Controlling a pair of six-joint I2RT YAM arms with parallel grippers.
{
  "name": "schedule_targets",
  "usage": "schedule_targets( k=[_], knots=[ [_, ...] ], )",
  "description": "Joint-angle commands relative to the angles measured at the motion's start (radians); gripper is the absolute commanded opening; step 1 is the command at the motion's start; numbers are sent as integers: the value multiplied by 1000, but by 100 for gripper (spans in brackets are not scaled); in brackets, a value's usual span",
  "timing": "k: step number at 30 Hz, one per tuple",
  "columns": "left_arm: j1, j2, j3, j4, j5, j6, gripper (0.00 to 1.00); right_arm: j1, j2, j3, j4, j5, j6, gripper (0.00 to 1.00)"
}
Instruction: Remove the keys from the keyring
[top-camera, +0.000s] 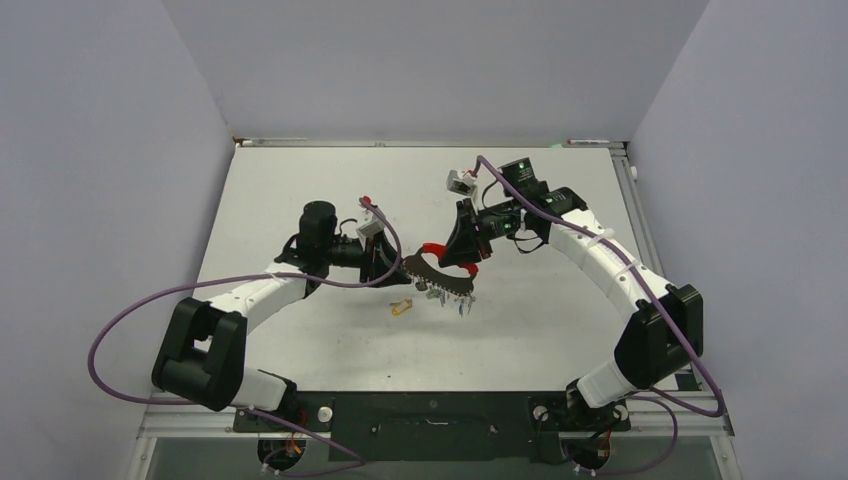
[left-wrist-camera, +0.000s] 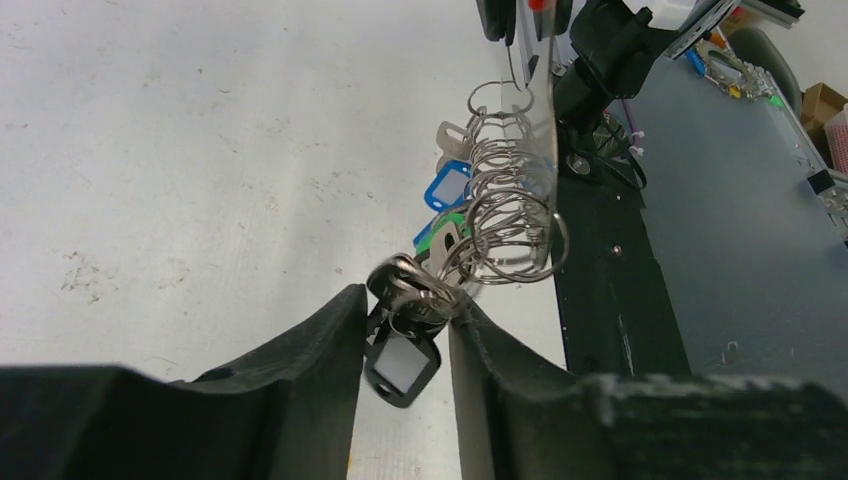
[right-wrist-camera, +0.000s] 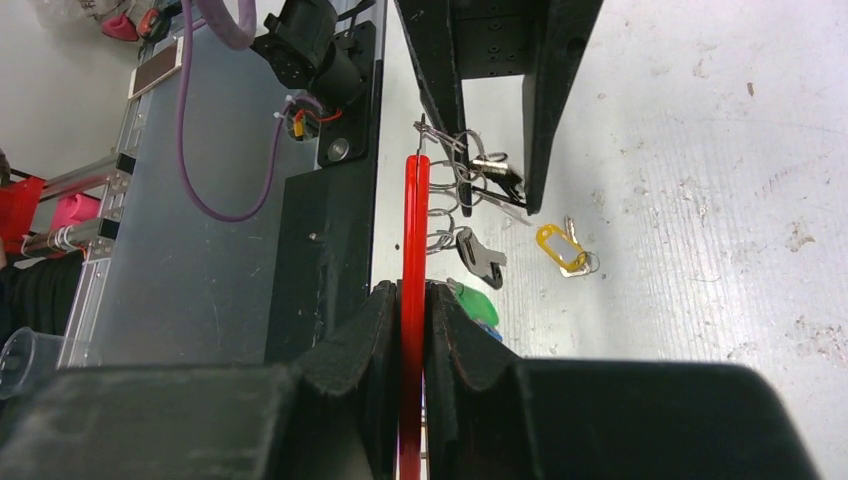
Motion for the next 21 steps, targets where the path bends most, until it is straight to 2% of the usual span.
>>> schedule_targets(
  k=[1,4,9,21],
  knots=[
    [15,-10,55,-54,56,53,27,1,-51,46,5,-66,-37,5],
    [37,-27,69,-143,67,111,17,-22,-49,42,3,-77,-42,5],
    [49,-51,122,-432,54,283,1,-44,-37,50,-30,-83,-78,5],
    [48,-82,190,-567,-59,253,0,-49,-18,13,-41,-49,-143,5]
  ],
)
